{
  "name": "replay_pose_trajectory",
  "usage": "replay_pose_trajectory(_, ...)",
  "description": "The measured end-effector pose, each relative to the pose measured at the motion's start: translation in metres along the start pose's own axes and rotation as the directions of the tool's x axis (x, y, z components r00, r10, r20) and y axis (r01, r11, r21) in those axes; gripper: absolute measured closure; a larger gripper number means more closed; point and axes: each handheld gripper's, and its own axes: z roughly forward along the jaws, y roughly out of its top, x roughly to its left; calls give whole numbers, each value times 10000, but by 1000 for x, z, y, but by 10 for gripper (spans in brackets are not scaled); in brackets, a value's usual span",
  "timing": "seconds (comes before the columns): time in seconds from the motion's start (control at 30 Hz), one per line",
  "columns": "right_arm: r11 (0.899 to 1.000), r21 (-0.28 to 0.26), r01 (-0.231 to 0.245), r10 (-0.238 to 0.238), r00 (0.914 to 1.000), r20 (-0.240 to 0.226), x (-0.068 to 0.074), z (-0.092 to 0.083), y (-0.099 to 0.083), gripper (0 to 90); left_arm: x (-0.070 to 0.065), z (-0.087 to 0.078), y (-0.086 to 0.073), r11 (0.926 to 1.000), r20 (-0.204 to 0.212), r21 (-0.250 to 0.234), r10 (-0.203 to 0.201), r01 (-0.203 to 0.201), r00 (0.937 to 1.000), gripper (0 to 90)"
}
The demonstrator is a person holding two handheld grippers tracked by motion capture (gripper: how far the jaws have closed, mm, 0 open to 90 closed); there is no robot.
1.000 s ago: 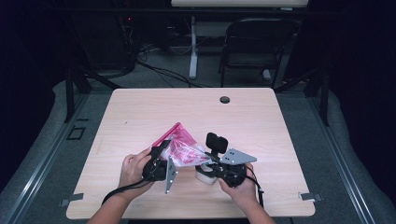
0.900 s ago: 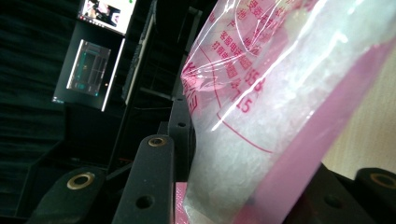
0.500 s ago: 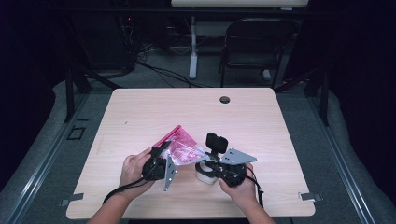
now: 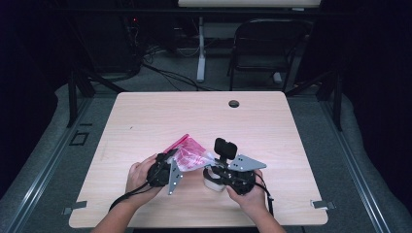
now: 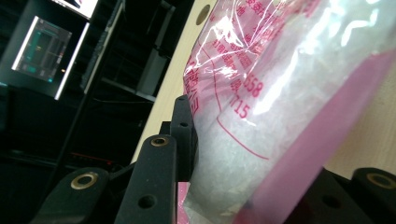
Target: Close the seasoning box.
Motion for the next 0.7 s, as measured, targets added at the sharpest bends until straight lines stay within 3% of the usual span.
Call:
replay_pose_trajectory(0.07, 10000, -30, -18, 18, 10000, -28, 0, 1, 0, 849, 0, 2, -3, 9995, 202, -63, -322, 324, 9993, 727)
replay_pose_trajectory(0.3, 10000, -16, -15, 15, 10000, -60, 1, 3, -1, 834, 1, 4, -6, 9979, 478, -30, -646, 648, 9968, 728)
replay_pose_trajectory(0.37, 10000, -54, -23, 23, 10000, -13, 0, 2, 0, 817, 3, 5, -8, 9956, 775, 8, -938, 940, 9926, 729)
replay_pose_trajectory(0.57, 9998, -176, -80, 81, 9999, 69, 0, 1, 0, 801, 4, 7, -9, 9916, 1045, -1, -1287, 1295, 9862, 729)
replay_pose_trajectory(0.7, 9997, -206, -98, 99, 9999, 32, 0, 2, -1, 780, 4, 10, -13, 9849, 1331, 46, -1720, 1729, 9761, 729)
